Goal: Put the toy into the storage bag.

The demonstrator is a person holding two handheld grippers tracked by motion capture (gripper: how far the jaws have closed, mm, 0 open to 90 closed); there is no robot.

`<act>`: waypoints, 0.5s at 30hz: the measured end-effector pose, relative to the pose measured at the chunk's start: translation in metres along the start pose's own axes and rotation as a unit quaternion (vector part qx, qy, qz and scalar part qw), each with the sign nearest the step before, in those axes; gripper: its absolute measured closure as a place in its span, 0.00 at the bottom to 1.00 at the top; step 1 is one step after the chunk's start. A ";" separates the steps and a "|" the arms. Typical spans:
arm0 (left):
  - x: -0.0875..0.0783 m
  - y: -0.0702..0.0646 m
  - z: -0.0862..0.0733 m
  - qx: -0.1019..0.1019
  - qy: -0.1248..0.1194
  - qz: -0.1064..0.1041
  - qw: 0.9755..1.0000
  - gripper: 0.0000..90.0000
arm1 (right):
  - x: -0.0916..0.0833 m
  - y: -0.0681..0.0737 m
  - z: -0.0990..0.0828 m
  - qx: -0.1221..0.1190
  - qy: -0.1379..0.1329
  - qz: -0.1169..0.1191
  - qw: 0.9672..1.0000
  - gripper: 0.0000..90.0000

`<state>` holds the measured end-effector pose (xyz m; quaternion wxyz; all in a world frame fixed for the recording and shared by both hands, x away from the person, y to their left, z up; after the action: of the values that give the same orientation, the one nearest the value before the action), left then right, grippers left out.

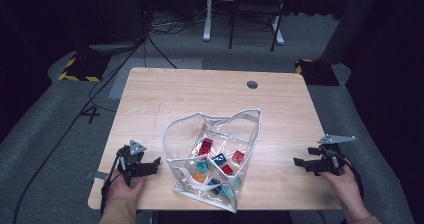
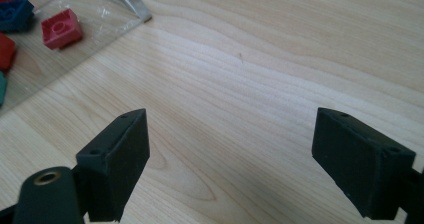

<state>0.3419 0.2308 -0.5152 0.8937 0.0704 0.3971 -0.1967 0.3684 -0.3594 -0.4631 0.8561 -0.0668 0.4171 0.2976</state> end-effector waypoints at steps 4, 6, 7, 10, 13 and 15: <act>0.000 0.000 0.000 0.000 0.000 0.000 1.000 0.17 | 0.011 0.004 -0.010 -0.010 0.000 -0.003 1.000 0.17; 0.000 0.000 0.000 0.000 0.000 0.000 1.000 0.17 | 0.016 0.007 -0.015 -0.019 -0.001 -0.008 1.000 0.17; 0.000 0.000 0.000 0.000 0.000 0.000 1.000 0.17 | 0.019 0.008 -0.017 -0.020 -0.003 -0.007 1.000 0.17; 0.000 0.000 0.000 0.000 0.000 0.000 1.000 0.17 | 0.026 0.010 -0.023 -0.023 -0.005 -0.001 1.000 0.17; 0.000 0.000 0.000 0.000 0.000 0.000 1.000 0.17 | 0.032 0.011 -0.027 -0.036 -0.014 0.000 0.999 0.17; 0.000 0.000 0.000 0.000 0.000 0.000 1.000 0.17 | 0.033 0.013 -0.028 -0.054 -0.016 -0.011 0.998 0.17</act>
<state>0.3419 0.2308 -0.5152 0.8938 0.0707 0.3970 -0.1964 0.3582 -0.3442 -0.5044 0.8612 -0.1129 0.3857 0.3113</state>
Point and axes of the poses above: each handheld gripper's, and its own axes: x roughly forward along the jaws, z roughly out of its top, y roughly to its left, the point moved 1 cm from there along x, roughly forward along the jaws, and after that the axes turned 1 degree about y, right-handed, at the moved point
